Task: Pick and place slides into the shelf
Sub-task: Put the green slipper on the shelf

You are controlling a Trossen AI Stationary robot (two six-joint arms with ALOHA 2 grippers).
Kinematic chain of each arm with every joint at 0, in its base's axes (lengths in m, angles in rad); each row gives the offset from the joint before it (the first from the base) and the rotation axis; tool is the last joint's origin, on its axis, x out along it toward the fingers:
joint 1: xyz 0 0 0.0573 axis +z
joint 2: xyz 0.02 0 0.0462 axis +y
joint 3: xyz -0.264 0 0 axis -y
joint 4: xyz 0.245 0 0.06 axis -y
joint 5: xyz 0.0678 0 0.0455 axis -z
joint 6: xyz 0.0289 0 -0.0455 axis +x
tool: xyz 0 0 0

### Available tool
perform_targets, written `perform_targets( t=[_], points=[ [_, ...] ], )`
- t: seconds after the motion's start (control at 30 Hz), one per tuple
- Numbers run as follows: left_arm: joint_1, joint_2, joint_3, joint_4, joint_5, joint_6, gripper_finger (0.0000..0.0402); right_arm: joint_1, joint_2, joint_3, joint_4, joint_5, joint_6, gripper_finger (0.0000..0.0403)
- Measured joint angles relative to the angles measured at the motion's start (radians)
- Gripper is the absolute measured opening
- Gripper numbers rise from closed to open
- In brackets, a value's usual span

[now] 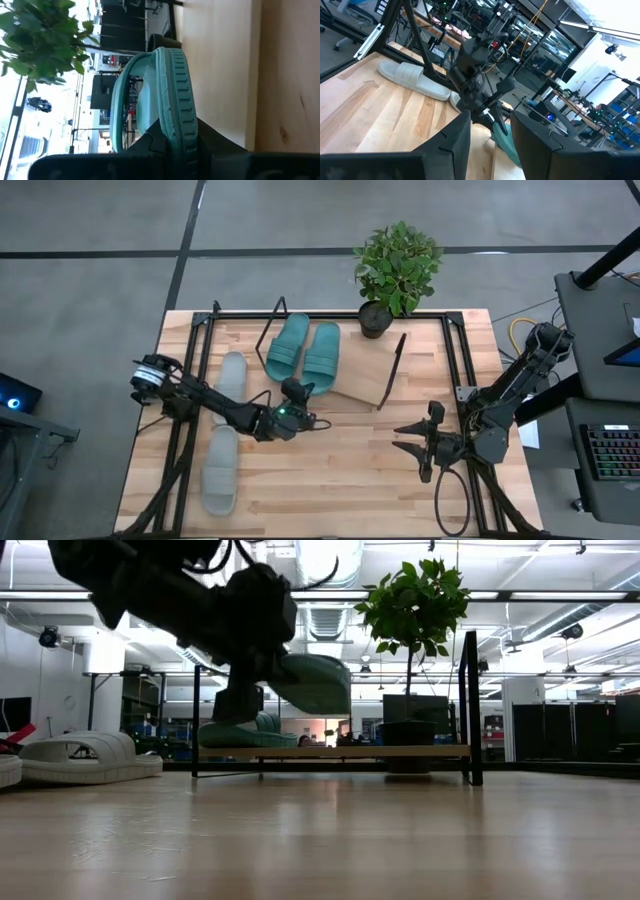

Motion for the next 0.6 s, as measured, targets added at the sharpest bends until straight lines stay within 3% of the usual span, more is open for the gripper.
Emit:
perform_targets(
  t=[0.4,0.6],
  points=[
    [0.007,0.000,-0.061,0.170,0.010,0.061,0.0021,0.000,0.000,0.000,0.000,0.000,-0.005,0.0132],
    [0.009,0.000,-0.066,0.178,0.007,0.061,0.0021,0.000,0.000,0.000,0.000,0.000,-0.008,0.0132]
  ],
)
